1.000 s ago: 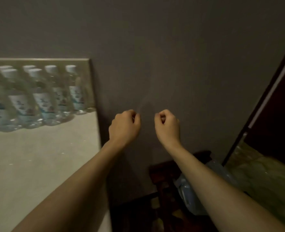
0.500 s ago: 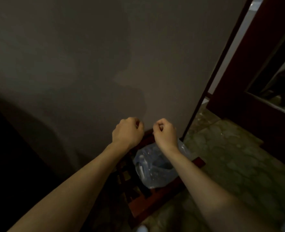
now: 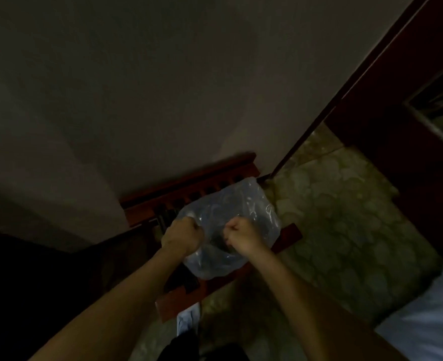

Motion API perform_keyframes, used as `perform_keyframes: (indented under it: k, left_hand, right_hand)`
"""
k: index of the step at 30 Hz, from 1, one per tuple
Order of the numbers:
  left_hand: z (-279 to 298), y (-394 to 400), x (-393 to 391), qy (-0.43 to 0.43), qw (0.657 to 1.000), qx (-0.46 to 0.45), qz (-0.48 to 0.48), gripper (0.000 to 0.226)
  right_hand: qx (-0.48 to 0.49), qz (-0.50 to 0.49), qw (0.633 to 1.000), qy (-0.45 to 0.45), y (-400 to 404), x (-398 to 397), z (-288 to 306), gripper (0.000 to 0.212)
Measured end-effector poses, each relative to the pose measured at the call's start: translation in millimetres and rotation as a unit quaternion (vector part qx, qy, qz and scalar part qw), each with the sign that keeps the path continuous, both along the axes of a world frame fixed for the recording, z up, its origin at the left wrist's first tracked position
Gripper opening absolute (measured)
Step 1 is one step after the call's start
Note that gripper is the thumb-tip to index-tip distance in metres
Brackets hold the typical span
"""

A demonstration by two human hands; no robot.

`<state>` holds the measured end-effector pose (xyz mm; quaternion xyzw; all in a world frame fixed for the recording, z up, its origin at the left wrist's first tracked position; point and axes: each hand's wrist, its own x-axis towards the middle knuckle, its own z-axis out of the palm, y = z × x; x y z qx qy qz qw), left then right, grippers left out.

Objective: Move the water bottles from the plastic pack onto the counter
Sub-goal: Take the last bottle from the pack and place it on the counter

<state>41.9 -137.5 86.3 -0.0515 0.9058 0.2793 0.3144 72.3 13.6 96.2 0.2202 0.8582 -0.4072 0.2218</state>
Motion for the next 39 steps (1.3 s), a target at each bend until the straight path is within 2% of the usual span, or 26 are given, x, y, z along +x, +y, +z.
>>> perform_keyframes:
  k: [4,12,15,19,23,24,26,28,30,32,36,39]
  left_hand:
    - [-42,-9,-3,-0.052,0.998,-0.003,0.026,0.026]
    - [-114,-19,-11,-0.098,0.988,-0.005,0.12,0.031]
    - [-145,-19,-10,-0.12,0.978,0.022,0.169,0.03]
    - [-180,-13,1,-0.135,0.969,0.053,0.2,0.027]
    - [-202,-6,9,-0.121,0.966,0.044,0.225,0.028]
    - [-207,-6,10,-0.117,0.967,0.04,0.223,0.029]
    - [-215,-7,11,-0.131,0.971,0.02,0.197,0.03]
    - [-222,-7,9,-0.154,0.975,0.0,0.158,0.03]
    - [-228,-5,5,-0.169,0.977,-0.013,0.13,0.03]
    - [-232,1,2,-0.184,0.977,-0.042,0.097,0.032]
    - [-228,18,2,-0.179,0.972,-0.133,0.078,0.033]
    - [-225,20,4,-0.165,0.973,-0.142,0.073,0.034]
  right_hand:
    - [0.007,0.042,0.997,-0.064,-3,-8,-39,0.02]
    - [0.011,0.083,0.991,-0.104,0,-23,-107,0.02]
    - [0.015,0.094,0.989,-0.111,3,-27,-130,0.02]
    - [-0.021,0.035,0.989,-0.145,2,-33,-165,0.02]
    - [-0.027,-0.007,0.982,-0.186,-5,-34,-194,0.023]
    - [-0.026,-0.014,0.979,-0.2,-8,-36,-201,0.027]
    - [-0.053,-0.024,0.968,-0.245,-15,-38,-211,0.021]
    - [-0.08,0.012,0.961,-0.263,-21,-38,-215,0.028]
    - [-0.087,0.052,0.959,-0.266,-24,-37,-218,0.035]
    - [-0.093,0.052,0.957,-0.27,-23,-37,-220,0.038]
    - [-0.097,0.047,0.957,-0.269,-10,-42,-218,0.037]
    - [-0.107,0.05,0.96,-0.255,-2,-42,-212,0.033]
